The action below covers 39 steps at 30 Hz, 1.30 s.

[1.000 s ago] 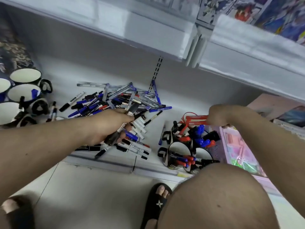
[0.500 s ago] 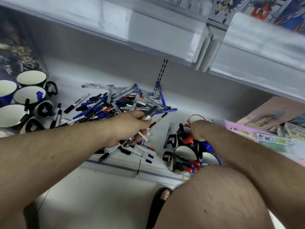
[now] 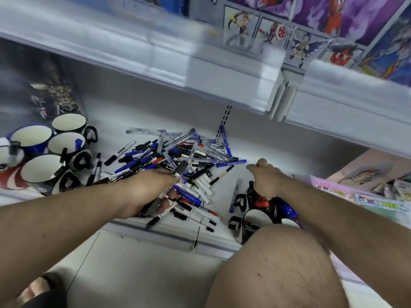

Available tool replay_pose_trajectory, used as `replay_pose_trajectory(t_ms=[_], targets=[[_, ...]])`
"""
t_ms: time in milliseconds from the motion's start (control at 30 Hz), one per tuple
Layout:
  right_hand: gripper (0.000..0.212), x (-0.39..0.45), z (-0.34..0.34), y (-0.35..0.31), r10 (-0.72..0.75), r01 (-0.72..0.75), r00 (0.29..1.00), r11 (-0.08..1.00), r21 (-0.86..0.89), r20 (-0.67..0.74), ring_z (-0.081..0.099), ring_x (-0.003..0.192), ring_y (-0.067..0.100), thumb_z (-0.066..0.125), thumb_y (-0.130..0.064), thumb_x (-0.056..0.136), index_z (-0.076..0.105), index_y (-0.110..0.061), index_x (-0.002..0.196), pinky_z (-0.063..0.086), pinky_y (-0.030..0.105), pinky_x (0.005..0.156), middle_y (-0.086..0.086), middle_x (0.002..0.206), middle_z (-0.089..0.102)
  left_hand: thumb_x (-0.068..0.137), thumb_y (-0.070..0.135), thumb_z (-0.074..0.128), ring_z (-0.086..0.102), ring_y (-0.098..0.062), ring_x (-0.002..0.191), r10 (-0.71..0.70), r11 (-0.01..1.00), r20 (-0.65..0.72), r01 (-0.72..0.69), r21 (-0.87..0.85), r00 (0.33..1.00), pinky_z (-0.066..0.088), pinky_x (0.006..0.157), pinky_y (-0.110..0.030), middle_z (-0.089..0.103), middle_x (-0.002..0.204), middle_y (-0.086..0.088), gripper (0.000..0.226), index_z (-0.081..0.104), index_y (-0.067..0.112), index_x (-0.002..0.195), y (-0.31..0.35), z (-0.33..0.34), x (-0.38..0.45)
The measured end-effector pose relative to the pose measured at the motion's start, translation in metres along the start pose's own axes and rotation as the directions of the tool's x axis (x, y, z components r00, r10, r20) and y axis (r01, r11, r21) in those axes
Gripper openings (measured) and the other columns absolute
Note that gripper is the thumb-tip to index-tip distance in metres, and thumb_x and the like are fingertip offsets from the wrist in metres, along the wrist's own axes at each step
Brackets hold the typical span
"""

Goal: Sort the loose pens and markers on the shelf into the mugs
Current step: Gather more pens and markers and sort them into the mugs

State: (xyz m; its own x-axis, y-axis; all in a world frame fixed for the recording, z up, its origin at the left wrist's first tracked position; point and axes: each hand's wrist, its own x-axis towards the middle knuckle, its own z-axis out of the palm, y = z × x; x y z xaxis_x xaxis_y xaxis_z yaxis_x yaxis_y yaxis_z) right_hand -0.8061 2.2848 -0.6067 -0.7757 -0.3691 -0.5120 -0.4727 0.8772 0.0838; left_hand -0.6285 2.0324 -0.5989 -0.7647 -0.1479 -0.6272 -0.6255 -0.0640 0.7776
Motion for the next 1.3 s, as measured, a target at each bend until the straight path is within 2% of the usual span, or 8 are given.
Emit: replay_pose_trajectory(t_ms=[267, 600, 700, 767, 833, 900, 1067, 1300], targets=[[0.037, -0.065, -0.077, -0.13, -0.397, 0.411, 0.911, 0.892, 0.186, -0.109, 0.055, 0.116, 0.019, 0.039, -0.037, 0.104, 0.052, -0.025, 0.136, 0.044, 0.032, 0.099, 0.001, 0.133, 0.058, 0.101, 0.006, 0.044, 0.068, -0.026, 0.082, 0.043, 0.934, 0.026, -0.031, -0.356, 0.999, 0.055, 0.068, -0.036, 0.072, 0.089, -0.014, 0.015, 0.057, -0.001, 0.105, 0.016, -0.014, -0.025], [0.025, -0.09, -0.06, -0.224, -0.368, 0.525, 0.821, 0.786, 0.326, -0.436, 0.059, 0.07, 0.009, 0.056, -0.043, 0.095, 0.046, -0.03, 0.114, 0.047, 0.03, 0.06, -0.005, 0.091, 0.064, 0.104, 0.018, 0.041, 0.067, -0.014, 0.068, 0.119, 0.799, -0.071, -0.138, -0.585, 0.99, 0.055, 0.054, -0.023, 0.072, 0.078, -0.008, 0.03, 0.062, 0.007, 0.086, 0.023, -0.067, -0.056], [0.015, -0.079, -0.057, -0.246, -0.258, 0.582, 0.748, 0.697, 0.418, -0.611, 0.058, 0.071, 0.0, 0.068, -0.033, 0.09, 0.058, -0.029, 0.1, 0.044, 0.021, 0.059, -0.012, 0.084, 0.064, 0.105, 0.029, 0.041, 0.07, -0.023, 0.086, 0.09, 0.921, -0.097, -0.12, -0.371, 0.991, 0.059, 0.068, -0.032, 0.07, 0.102, -0.012, 0.029, 0.062, 0.009, 0.103, 0.02, -0.092, -0.067], [0.014, -0.07, -0.057, -0.264, -0.181, 0.629, 0.691, 0.627, 0.459, -0.699, 0.057, 0.077, -0.003, 0.071, -0.026, 0.087, 0.065, -0.028, 0.1, 0.042, 0.014, 0.064, -0.013, 0.088, 0.064, 0.104, 0.033, 0.04, 0.065, -0.029, 0.101, 0.102, 0.994, -0.185, -0.091, 0.068, 0.977, 0.057, 0.081, -0.037, 0.062, 0.108, -0.008, 0.027, 0.055, 0.012, 0.11, 0.011, -0.115, -0.072], [0.02, -0.062, -0.057, -0.287, -0.141, 0.654, 0.689, 0.545, 0.525, -0.711, 0.056, 0.077, -0.001, 0.069, -0.023, 0.09, 0.066, -0.028, 0.109, 0.045, 0.015, 0.07, -0.01, 0.098, 0.064, 0.101, 0.032, 0.041, 0.06, -0.026, 0.102, 0.19, 0.813, -0.28, 0.01, 0.582, 0.941, 0.05, 0.088, -0.034, 0.056, 0.107, -0.005, 0.031, 0.056, 0.01, 0.117, 0.003, -0.145, -0.08], [0.02, -0.055, -0.055, -0.316, -0.158, 0.651, 0.727, 0.467, 0.598, -0.669, 0.055, 0.068, -0.001, 0.065, -0.023, 0.093, 0.063, -0.029, 0.112, 0.043, 0.011, 0.066, -0.011, 0.101, 0.063, 0.099, 0.031, 0.045, 0.054, -0.02, 0.093, 0.199, 0.64, -0.303, 0.11, 0.76, 0.932, 0.046, 0.084, -0.03, 0.061, 0.111, -0.006, 0.033, 0.06, 0.01, 0.119, -0.003, -0.179, -0.089], [0.02, -0.03, -0.043, -0.396, -0.273, 0.664, 0.734, 0.481, 0.572, -0.622, 0.056, 0.073, 0.004, 0.065, -0.026, 0.09, 0.063, -0.026, 0.11, 0.045, 0.018, 0.068, -0.012, 0.095, 0.064, 0.095, 0.017, 0.046, 0.053, -0.028, 0.08, 0.065, 0.821, -0.425, 0.194, 0.538, 0.903, 0.042, 0.062, -0.027, 0.064, 0.096, -0.014, 0.03, 0.065, 0.0, 0.11, -0.014, -0.262, -0.118], [0.023, 0.037, -0.033, -0.496, -0.331, 0.587, 0.804, 0.574, 0.572, -0.494, 0.062, 0.096, 0.017, 0.065, -0.029, 0.087, 0.068, -0.022, 0.108, 0.049, 0.028, 0.08, -0.005, 0.103, 0.07, 0.092, 0.004, 0.044, 0.05, -0.024, 0.084, 0.042, 0.983, -0.585, 0.07, 0.168, 0.81, 0.041, 0.069, -0.034, 0.065, 0.11, -0.016, 0.028, 0.061, 0.004, 0.114, -0.017, -0.297, -0.113]])
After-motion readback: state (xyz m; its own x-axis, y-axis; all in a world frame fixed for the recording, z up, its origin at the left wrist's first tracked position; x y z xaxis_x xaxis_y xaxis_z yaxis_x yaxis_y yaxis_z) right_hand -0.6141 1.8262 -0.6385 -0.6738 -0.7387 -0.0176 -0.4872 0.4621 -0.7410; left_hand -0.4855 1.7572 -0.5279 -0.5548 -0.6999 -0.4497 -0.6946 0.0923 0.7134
